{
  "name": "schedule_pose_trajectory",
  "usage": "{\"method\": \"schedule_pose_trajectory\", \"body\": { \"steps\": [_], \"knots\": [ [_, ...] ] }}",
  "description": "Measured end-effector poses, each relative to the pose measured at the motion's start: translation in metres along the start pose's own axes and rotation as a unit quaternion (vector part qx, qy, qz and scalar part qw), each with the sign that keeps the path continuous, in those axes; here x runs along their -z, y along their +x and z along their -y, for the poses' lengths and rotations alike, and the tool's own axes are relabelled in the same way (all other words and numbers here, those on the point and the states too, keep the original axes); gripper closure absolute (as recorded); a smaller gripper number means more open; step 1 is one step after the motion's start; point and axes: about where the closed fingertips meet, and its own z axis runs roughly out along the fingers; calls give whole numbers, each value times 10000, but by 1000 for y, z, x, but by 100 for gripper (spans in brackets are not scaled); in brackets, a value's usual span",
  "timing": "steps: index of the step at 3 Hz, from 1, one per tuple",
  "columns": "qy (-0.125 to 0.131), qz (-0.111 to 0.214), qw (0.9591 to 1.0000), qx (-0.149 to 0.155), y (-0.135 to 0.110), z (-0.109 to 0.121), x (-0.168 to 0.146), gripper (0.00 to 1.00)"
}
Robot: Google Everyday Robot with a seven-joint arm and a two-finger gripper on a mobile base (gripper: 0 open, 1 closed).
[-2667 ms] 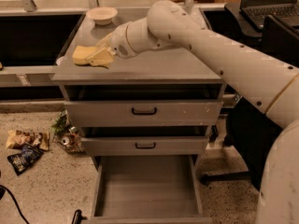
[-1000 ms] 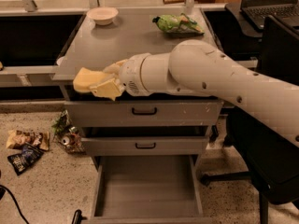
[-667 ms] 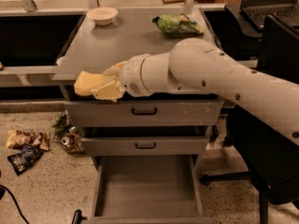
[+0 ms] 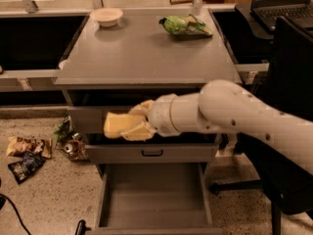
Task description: Place sponge into bottom drawer
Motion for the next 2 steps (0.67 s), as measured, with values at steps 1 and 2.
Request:
{"method": "schedule_pose_trajectory", "body": {
  "steps": [1,2],
  "knots": [
    [182,69,9992,-361,66,-14,4,100],
    [181,69,9992,-361,66,-14,4,100]
  ]
}}
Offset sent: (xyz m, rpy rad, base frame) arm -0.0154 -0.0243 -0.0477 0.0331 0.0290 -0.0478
